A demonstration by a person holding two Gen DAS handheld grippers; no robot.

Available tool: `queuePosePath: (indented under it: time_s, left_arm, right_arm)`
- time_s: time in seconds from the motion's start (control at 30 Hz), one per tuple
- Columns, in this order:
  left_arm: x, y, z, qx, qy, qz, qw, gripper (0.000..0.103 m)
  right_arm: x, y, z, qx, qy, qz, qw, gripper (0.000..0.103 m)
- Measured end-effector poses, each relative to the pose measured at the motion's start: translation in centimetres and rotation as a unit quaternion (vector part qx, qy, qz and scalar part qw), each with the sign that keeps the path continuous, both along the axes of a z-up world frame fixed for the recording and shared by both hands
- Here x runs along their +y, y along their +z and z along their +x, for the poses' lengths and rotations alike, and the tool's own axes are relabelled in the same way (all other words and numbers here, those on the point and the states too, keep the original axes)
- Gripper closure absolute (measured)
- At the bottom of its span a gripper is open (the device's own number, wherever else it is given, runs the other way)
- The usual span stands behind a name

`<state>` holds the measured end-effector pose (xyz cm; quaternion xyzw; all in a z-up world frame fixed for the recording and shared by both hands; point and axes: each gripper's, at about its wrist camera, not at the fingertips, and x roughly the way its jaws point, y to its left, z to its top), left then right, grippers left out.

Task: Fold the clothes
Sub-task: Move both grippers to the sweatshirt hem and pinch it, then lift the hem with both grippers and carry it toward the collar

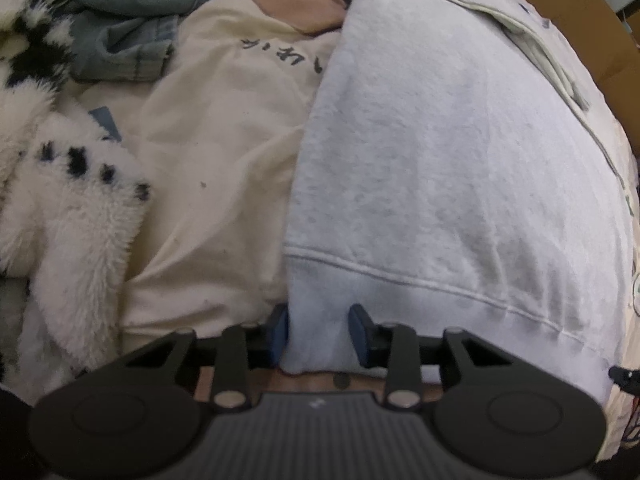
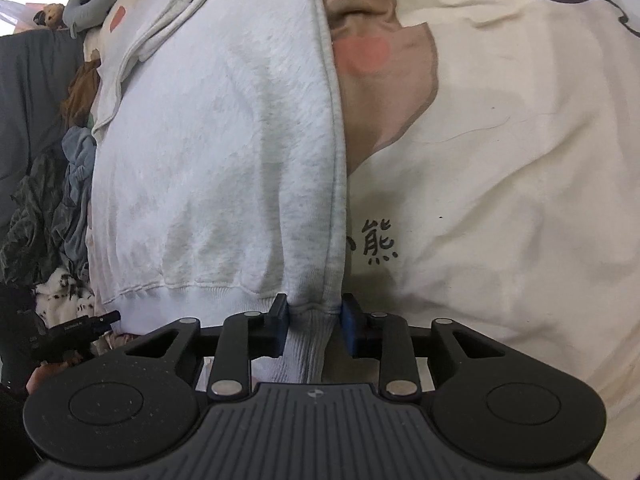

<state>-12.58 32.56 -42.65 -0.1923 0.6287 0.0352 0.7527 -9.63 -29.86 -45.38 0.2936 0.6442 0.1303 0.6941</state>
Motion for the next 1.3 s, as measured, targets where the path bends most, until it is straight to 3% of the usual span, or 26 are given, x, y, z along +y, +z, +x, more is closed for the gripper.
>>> queuePosePath:
  time_s: [0.23,0.33,0.4,0.5,0.73,0.77,0.9,1.03,1.3]
  left_arm:
    - [0.5,0.5,-0.8,-0.023,0.018,-0.017,0.9994,0.068]
    - [0.2,0.6,-1.1,-0.026,0.015,-0.017,0.9994,0.078]
    - [0.0,0.7,-1.2,-0.027,0.012,-0.016,0.9994,0.09]
    - [-0.3,1.5,-1.6,-0.03,0.012,-0.019,0.9993,0.094]
    - [-0.4,5.5,-2.4,-0.032,0.013,-0.029,0.999,0.096]
    - [-0.4,6.4,-0.4,-0.034,0.006,-0.027,0.9991,0.096]
    - [4.4,7.6,1.2,-0.041,-0.002,-0.033,0.9986,0.096]
    - [3.9,9.4,0.0,-0.046,-0.012,-0.041,0.998,0.097]
    - [0.2,8.4,0.5,-0.055,-0.001,-0.051,0.9972,0.099]
  right_arm:
    - [0.6,-1.4,-0.1,0.021,0.01,-0.003,1.0,0.066]
    - [0.6,-1.7,-0.2,0.027,-0.001,0.003,1.0,0.065]
    - [0.5,-1.8,-0.3,0.032,-0.007,0.006,0.999,0.081]
    - [0.5,-1.4,-0.2,0.031,0.001,0.004,1.0,0.09]
    - [0.1,2.0,0.2,0.025,0.01,-0.001,1.0,0.094]
    - [0.0,2.6,0.2,0.022,0.013,-0.001,1.0,0.095]
    - [-0.7,5.2,0.5,0.006,0.021,0.003,1.0,0.095]
    - [-1.6,7.1,0.5,-0.002,0.026,-0.001,1.0,0.095]
    - [-2.8,9.6,0.1,-0.024,0.032,-0.027,0.999,0.096]
